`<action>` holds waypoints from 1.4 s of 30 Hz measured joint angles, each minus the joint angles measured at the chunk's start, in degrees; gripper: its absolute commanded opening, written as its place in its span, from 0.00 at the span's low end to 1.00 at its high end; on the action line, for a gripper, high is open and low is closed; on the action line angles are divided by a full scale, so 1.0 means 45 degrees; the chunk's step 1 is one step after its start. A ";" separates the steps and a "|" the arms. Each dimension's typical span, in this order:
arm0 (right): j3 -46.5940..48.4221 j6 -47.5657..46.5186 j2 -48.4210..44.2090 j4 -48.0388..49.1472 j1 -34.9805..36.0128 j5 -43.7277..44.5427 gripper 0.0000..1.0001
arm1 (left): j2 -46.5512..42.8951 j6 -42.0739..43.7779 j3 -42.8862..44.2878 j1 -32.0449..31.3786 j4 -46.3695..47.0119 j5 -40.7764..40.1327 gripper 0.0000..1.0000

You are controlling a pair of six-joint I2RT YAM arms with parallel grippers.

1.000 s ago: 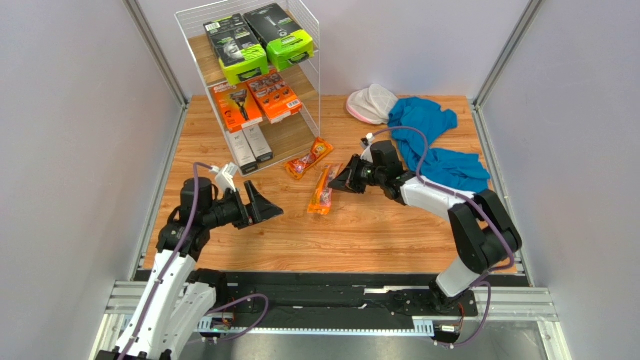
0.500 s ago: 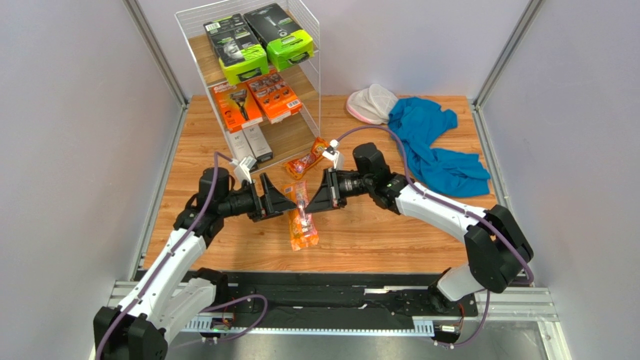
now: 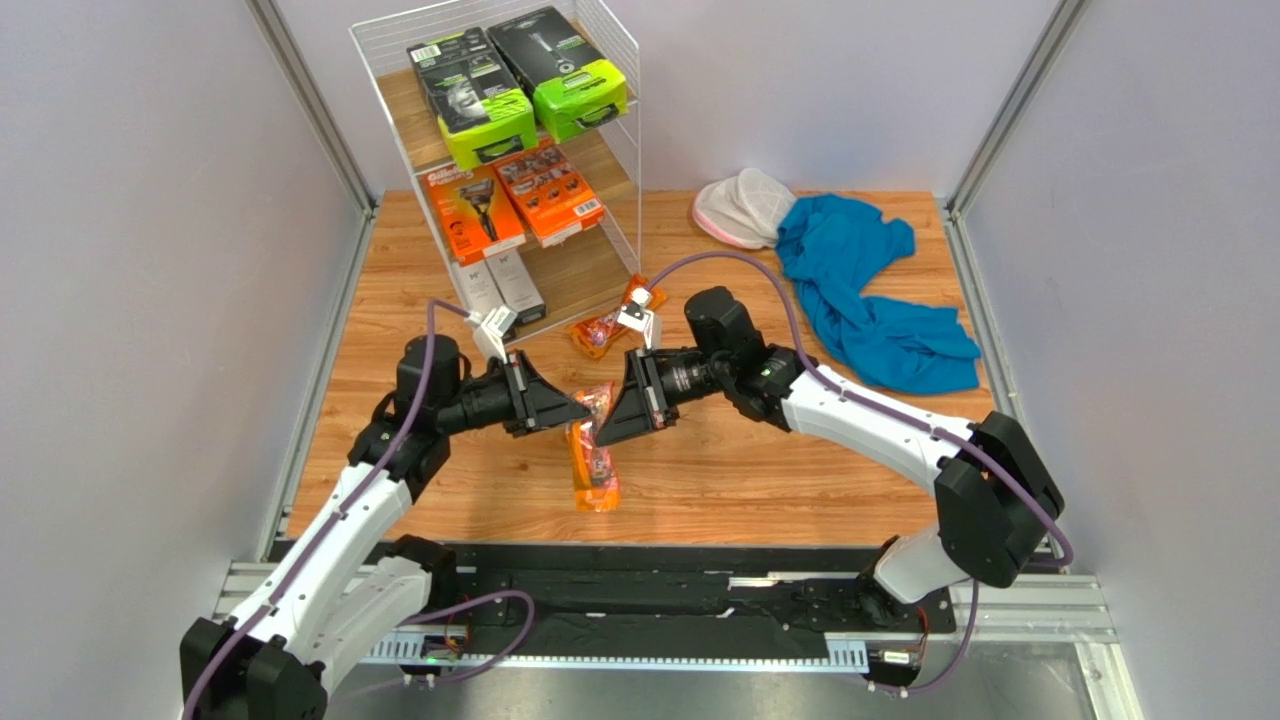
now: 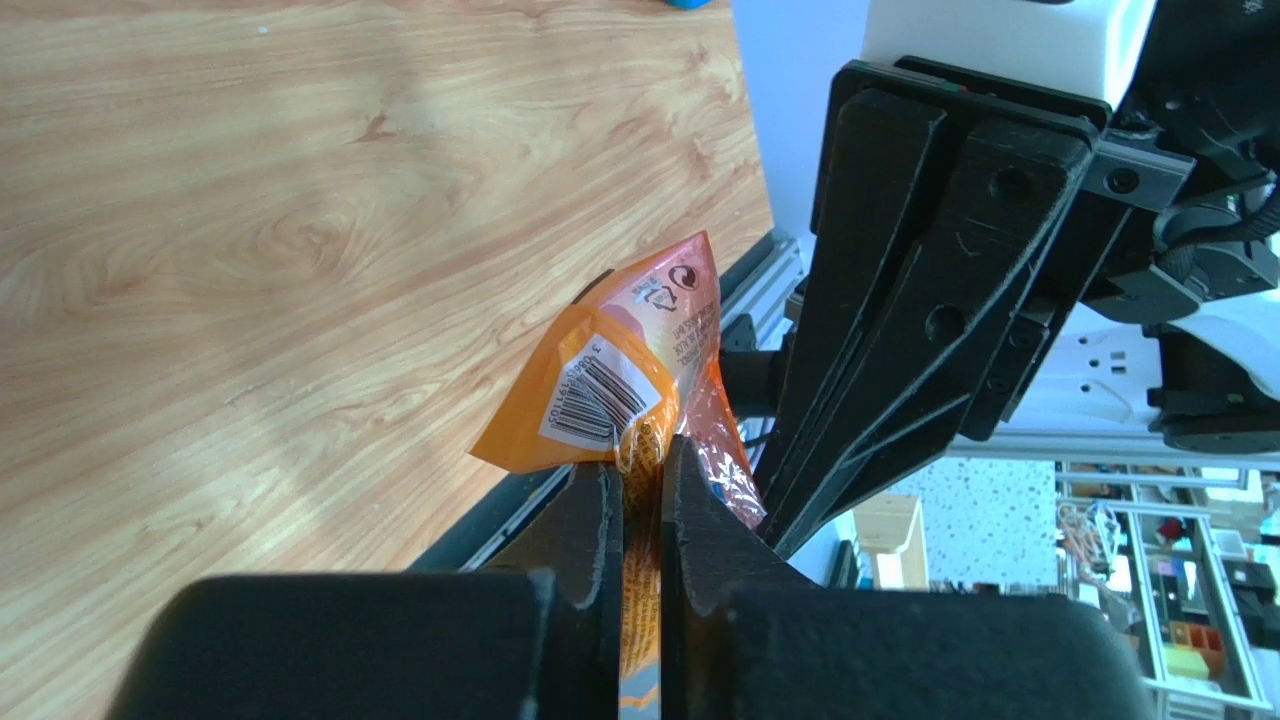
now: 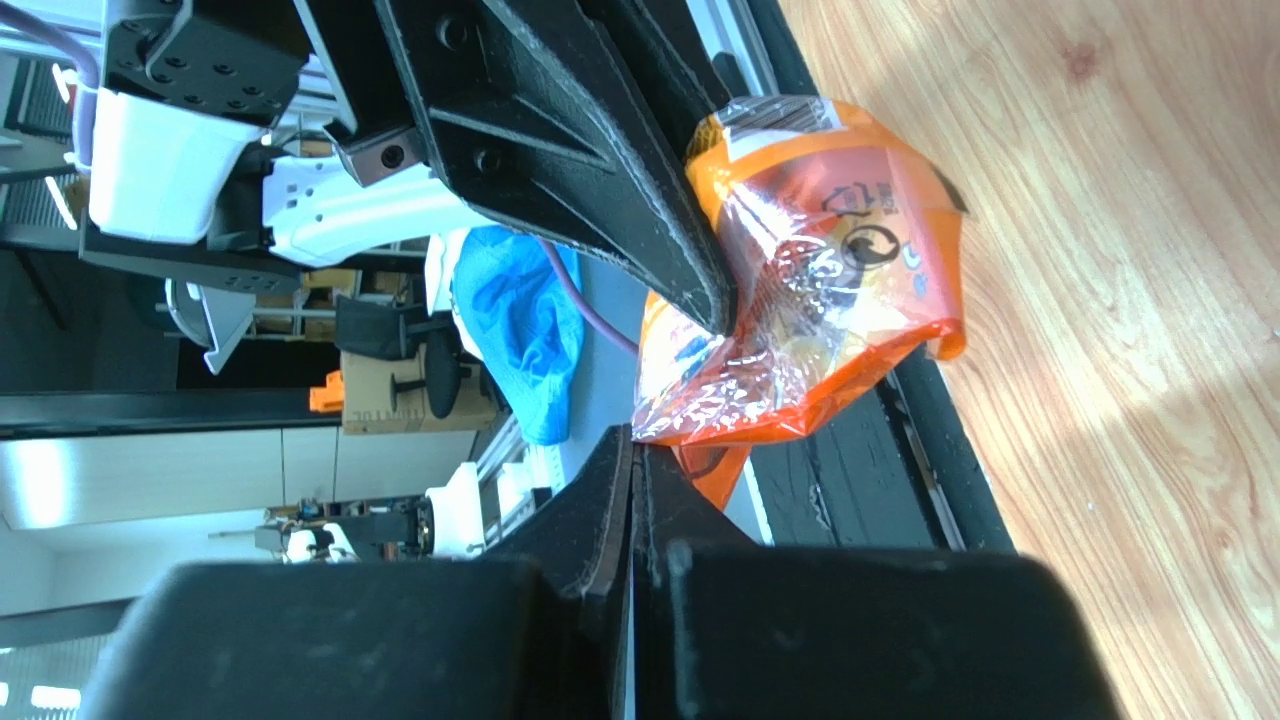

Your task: Place and organize the shaving razors onto the shelf

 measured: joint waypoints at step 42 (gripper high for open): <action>-0.3886 0.0695 -0.4352 0.1860 0.4104 1.1521 0.74 | -0.1171 -0.5906 -0.0189 0.0000 0.1540 -0.3444 0.00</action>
